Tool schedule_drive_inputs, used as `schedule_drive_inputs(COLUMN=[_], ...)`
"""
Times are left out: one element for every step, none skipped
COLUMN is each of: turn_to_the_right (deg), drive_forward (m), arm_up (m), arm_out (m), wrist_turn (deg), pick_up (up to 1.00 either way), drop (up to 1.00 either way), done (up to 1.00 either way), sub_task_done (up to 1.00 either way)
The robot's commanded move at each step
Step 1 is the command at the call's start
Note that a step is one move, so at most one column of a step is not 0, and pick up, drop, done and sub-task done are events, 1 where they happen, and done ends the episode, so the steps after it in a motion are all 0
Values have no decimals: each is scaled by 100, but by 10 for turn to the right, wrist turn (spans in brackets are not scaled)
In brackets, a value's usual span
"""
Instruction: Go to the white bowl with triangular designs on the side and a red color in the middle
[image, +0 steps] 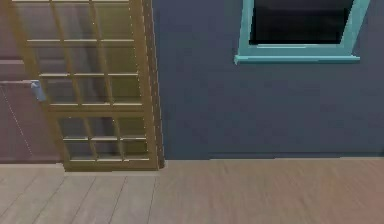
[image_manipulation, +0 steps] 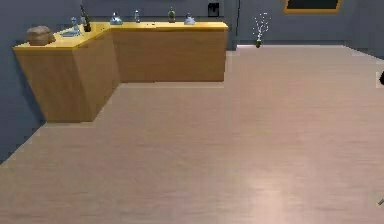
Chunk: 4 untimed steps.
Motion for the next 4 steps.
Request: schedule_drive_inputs(turn_to_the_right=[420,0,-450,-390], drive_forward=[0,30,0,0], arm_up=[0,0,0,0], arm_out=[0,0,0,0], wrist_turn=[0,0,0,0], pick_up=[0,0,0,0], drop=[0,0,0,0], done=[0,0,0,0], sub_task_done=[0,0,0,0])
